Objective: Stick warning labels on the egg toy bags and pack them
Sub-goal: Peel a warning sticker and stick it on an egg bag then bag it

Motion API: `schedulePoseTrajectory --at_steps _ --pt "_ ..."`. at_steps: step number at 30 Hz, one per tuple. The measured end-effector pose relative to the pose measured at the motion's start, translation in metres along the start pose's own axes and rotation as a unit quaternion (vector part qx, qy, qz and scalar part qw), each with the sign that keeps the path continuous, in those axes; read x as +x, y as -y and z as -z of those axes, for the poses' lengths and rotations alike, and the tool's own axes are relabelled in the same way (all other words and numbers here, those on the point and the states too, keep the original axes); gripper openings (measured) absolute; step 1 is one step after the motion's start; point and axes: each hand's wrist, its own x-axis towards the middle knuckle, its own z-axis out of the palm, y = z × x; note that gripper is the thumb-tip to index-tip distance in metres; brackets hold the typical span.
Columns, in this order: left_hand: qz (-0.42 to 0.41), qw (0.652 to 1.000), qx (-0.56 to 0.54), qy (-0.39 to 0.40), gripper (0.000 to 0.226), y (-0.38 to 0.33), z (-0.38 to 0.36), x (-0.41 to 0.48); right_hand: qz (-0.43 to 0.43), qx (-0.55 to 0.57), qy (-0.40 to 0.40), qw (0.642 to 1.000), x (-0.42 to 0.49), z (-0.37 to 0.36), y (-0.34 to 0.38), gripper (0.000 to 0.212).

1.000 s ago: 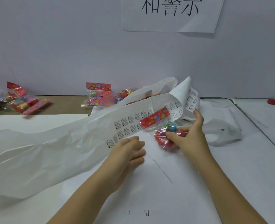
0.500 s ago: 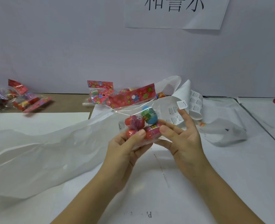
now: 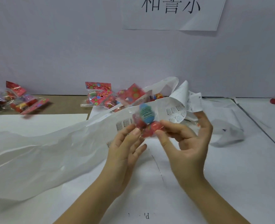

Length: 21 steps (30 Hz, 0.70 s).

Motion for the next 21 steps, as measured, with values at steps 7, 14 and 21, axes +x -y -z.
schedulePoseTrajectory --at_steps 7,14,21 --pt "-0.045 0.996 0.000 0.073 0.043 -0.002 0.002 -0.004 0.046 -0.074 0.142 0.986 -0.019 -0.011 0.002 0.068" --pt "0.005 0.995 0.030 0.099 0.054 -0.017 0.009 0.002 -0.172 0.029 0.044 0.984 0.011 0.000 0.007 0.068" --pt "-0.019 0.996 0.041 0.081 0.055 -0.023 0.012 0.002 -0.211 0.091 0.076 0.970 0.011 -0.004 0.014 0.069"
